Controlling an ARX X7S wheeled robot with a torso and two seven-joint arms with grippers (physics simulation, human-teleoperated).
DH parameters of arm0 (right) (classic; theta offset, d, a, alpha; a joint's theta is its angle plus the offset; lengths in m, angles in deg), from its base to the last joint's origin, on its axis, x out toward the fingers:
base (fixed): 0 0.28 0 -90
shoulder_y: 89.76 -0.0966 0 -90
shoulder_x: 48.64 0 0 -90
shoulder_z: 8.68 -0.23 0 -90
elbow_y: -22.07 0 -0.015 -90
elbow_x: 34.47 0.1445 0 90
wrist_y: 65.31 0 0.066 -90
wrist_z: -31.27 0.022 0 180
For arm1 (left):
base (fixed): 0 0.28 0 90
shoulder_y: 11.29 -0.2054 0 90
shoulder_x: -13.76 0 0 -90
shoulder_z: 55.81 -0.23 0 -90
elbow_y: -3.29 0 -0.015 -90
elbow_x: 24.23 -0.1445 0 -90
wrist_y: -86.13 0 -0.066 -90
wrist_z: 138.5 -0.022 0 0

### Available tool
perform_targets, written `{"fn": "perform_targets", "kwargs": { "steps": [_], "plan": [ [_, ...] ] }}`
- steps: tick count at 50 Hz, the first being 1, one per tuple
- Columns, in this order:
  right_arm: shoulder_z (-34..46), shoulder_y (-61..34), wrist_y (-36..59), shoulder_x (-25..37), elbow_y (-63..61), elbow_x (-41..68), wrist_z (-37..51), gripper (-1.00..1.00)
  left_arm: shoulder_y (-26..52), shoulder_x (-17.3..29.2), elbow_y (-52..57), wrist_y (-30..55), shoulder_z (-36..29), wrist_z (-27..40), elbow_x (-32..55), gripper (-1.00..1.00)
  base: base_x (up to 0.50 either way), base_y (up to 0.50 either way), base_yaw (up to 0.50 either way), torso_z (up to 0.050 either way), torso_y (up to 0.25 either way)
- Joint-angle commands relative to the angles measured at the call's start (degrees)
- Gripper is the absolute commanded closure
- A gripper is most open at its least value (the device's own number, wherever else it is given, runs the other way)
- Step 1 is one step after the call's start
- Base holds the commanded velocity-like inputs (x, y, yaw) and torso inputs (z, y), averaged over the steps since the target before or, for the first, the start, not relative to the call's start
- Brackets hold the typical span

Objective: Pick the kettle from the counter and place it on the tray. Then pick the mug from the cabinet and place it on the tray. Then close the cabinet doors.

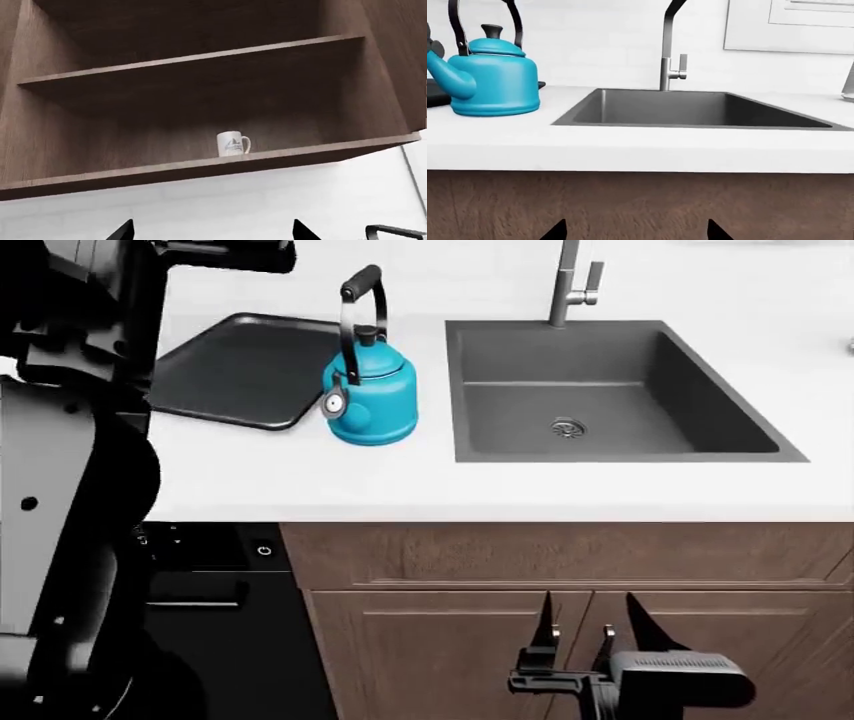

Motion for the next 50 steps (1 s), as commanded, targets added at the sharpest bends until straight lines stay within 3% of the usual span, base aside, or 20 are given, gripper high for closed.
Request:
{"fn": "perform_targets", "kwargs": {
  "steps": [1, 13, 23, 31, 35, 41, 45, 46, 49, 50],
  "plan": [
    [0.7, 1.2, -0.2, 1.1, -2.1, 0.5, 1.1, -1.0, 38.6, -1.5, -19.0, 10.0, -5.3, 1.5, -1.1, -1.0, 0.0, 0.0, 0.0, 0.05, 0.008],
    [1.3, 2.4, 0.8, 2.3, -5.3, 0.7, 2.2, -1.0, 61.4, -6.7, -64.0, -4.3, -5.0, 3.3, -0.5, -1.0, 0.0, 0.0, 0.0, 0.05, 0.003],
    [1.2, 2.1, 2.5, 3.0, -6.4, 1.5, 2.9, -1.0, 72.9, -7.4, -100.3, -18.7, -10.4, 7.4, 7.7, -1.0, 0.0, 0.0, 0.0, 0.05, 0.004],
    [1.1, 2.4, 4.1, 3.8, -9.6, 1.4, 3.8, -1.0, 73.2, -7.4, -102.9, -15.2, -13.0, 7.9, 9.5, -1.0, 0.0, 0.0, 0.0, 0.03, 0.002],
    [0.9, 1.5, 9.5, 5.1, -17.3, -0.1, 4.5, -1.0, 73.1, -7.4, -101.8, -15.0, -16.0, 7.5, 9.4, -1.0, 0.0, 0.0, 0.0, 0.0, 0.0],
    [-0.2, -3.2, 23.7, 7.3, -32.4, 0.6, 3.8, -1.0, 73.2, -7.3, -99.7, -13.7, -14.5, 6.4, 7.0, -1.0, 0.0, 0.0, 0.0, 0.0, 0.0],
    [-2.5, -12.0, 40.2, 9.3, -44.5, 4.9, 3.6, -1.0, 73.2, -7.4, -98.0, -12.7, -13.3, 5.4, 4.7, -1.0, 0.0, 0.0, 0.0, 0.0, 0.0],
    [-2.1, -14.5, 40.9, 14.2, -44.6, 11.4, 9.3, -1.0, 73.2, -7.4, -97.7, -12.5, -13.0, 5.3, 4.2, -1.0, 0.0, 0.0, 0.0, 0.0, 0.0],
    [8.0, -28.2, 33.7, 40.0, -44.6, 37.2, 35.1, -1.0, 73.2, -7.4, -97.3, -12.3, -11.9, 4.8, 2.6, -1.0, 0.0, 0.0, 0.0, 0.0, 0.0],
    [11.3, -32.8, 31.6, 45.8, -44.6, 45.8, 43.7, -1.0, 73.2, -7.4, -97.3, -12.3, -12.1, 4.5, 2.5, -1.0, 0.0, 0.0, 0.0, 0.0, 0.0]
  ]
}}
